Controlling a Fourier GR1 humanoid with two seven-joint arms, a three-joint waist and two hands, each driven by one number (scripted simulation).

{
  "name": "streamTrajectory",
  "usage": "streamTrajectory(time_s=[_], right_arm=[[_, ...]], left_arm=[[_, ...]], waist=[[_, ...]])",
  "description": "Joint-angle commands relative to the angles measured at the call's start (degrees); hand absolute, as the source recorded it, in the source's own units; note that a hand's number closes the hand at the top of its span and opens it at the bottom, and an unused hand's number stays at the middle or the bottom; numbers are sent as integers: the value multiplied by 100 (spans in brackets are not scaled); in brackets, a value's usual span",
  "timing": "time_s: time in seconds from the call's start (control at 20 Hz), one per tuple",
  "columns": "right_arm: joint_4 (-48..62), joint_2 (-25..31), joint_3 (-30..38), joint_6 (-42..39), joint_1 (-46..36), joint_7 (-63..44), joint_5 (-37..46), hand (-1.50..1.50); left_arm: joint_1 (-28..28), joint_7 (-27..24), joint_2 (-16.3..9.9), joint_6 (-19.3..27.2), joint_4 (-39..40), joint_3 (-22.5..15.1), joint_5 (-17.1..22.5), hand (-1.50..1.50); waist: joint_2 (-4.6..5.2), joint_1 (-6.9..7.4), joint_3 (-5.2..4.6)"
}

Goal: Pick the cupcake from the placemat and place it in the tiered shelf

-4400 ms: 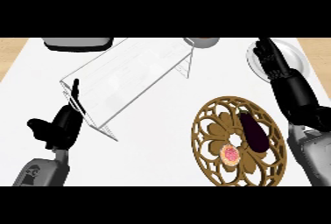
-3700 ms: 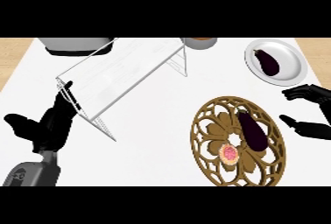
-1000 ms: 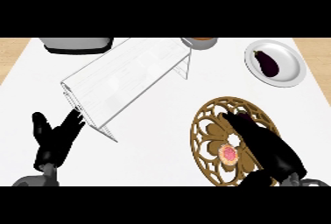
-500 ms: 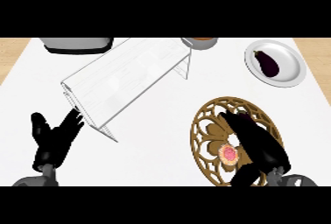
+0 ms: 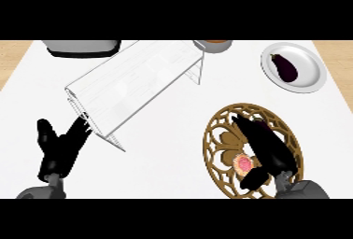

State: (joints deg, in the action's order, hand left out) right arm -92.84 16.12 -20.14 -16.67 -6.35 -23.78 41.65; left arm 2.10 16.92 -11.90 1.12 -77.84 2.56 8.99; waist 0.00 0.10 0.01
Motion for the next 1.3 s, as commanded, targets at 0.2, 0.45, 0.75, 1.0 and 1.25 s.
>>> streamTrajectory(time_s=[0.2,0.45,0.75,1.0,1.25], right_arm=[[830,-485,55,349,-37,679,506,-150],[901,-52,-680,-663,-452,948,698,150],[61,-380,-623,-517,310,1058,553,150],[817,-956,-1571,-437,-194,1729,857,150],[1034,-1587,-2618,-683,-1213,1573,552,150]], left_arm=[[102,67,110,-89,-21,119,-103,0],[-69,130,118,-96,-163,51,-74,0],[3,149,269,34,-134,46,-211,0],[298,146,185,-36,81,180,-137,0],[244,8,150,-168,172,187,-117,0]], waist=[[1,3,0],[3,54,0],[-9,-17,-1],[14,67,1],[21,166,-1]])
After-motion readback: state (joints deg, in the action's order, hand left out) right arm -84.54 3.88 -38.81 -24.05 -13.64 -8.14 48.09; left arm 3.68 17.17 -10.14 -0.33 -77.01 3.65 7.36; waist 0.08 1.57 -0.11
